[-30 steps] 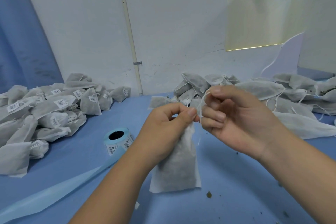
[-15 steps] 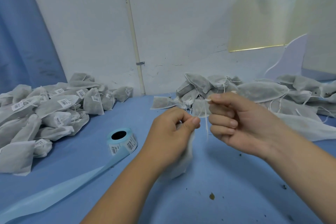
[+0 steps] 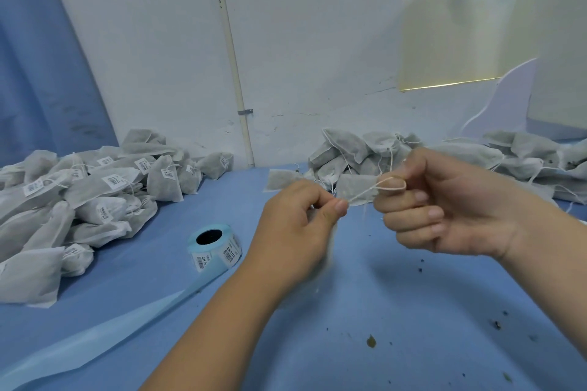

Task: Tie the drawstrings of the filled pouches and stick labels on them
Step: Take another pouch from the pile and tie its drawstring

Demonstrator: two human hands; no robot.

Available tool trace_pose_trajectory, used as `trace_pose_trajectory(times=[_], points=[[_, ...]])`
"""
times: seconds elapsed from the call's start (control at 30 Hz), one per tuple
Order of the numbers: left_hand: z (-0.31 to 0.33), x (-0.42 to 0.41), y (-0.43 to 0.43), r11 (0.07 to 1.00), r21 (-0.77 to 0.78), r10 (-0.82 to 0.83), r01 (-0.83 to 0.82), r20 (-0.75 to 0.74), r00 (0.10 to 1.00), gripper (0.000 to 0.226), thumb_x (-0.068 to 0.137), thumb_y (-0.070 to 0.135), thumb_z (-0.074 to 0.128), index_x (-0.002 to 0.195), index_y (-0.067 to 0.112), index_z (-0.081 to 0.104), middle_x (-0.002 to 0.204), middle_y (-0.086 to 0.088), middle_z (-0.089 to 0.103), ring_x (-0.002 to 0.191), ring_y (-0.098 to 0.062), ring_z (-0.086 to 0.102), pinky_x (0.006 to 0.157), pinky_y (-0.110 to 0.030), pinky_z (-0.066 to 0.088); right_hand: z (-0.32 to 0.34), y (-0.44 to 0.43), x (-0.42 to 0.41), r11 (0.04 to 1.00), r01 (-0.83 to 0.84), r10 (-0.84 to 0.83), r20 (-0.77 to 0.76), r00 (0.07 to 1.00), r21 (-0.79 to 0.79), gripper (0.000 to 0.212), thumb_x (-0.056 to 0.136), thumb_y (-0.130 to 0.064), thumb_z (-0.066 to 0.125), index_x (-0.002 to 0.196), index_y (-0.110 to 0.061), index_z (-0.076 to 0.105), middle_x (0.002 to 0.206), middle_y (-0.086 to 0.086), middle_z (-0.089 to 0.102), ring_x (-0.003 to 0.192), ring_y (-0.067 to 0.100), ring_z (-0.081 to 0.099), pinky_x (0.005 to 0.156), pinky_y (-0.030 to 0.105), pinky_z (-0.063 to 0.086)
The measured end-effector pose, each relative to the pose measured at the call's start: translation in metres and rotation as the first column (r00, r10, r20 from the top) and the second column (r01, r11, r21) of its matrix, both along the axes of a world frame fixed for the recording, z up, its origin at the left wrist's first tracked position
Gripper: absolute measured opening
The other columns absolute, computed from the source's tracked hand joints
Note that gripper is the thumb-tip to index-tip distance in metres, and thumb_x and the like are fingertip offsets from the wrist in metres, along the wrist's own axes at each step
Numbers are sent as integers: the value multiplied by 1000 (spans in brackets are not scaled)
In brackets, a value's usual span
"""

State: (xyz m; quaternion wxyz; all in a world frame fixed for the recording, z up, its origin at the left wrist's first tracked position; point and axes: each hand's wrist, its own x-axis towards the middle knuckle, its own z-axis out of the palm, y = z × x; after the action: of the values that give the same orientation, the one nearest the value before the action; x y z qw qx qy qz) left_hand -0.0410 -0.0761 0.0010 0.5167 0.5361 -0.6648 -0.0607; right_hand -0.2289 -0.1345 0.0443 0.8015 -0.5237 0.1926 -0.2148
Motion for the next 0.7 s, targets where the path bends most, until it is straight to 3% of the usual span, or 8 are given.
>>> trace_pose_trajectory(times=[0.13,0.27,0.37,0.4,0.57,0.63,0.7], points=[[-5,0,-2,993,112,-48,43,42,998,21,89,25,69,69,24,64,71,29,56,69,9,51,65,-7,36,-5,0,5,997,70,-71,39,997,16,12,67,-16,59,57,-15,51,55,-6,24,41,9,26,40,20,22],[-5,2,-2,980,182,-88,81,31,996,25,88,29,70,65,35,63,71,29,58,68,9,52,65,-6,37,-6,1,4,999,45,-45,87,995,8,22,61,-17,75,57,-15,53,54,-6,27,42,8,29,40,18,26],[-3,5,1,951,279,-131,130,-17,991,12,82,35,75,73,36,68,76,25,63,68,7,56,63,-6,41,-3,0,4,978,208,-207,48,977,-24,22,61,-17,71,55,-17,50,54,-7,25,41,7,27,37,17,24],[-2,7,2,935,322,-147,149,-32,989,9,80,35,78,81,37,69,79,23,65,69,5,57,63,-7,43,-2,-1,4,954,299,-297,41,954,-33,22,63,-18,68,55,-19,48,54,-7,24,41,8,26,36,17,23],[-2,14,3,867,461,-190,190,-47,981,45,80,35,79,117,49,57,105,19,57,89,-6,64,77,-17,51,-4,-8,3,795,598,-593,79,801,-101,29,83,-14,61,59,-20,45,53,-5,30,41,8,33,36,18,25],[-2,13,3,862,481,-161,160,-39,986,35,82,36,75,114,44,62,104,18,61,86,-3,65,77,-17,51,-5,-7,5,732,661,-648,131,751,-166,33,83,-14,64,54,-21,50,53,-3,34,42,10,37,38,19,27],[-1,12,2,883,460,-104,95,-6,995,12,87,38,67,91,27,69,83,15,65,72,-3,61,69,-20,47,-4,-4,7,665,695,-668,199,717,-272,34,82,-16,67,51,-20,54,52,-2,39,45,12,40,39,21,31]])
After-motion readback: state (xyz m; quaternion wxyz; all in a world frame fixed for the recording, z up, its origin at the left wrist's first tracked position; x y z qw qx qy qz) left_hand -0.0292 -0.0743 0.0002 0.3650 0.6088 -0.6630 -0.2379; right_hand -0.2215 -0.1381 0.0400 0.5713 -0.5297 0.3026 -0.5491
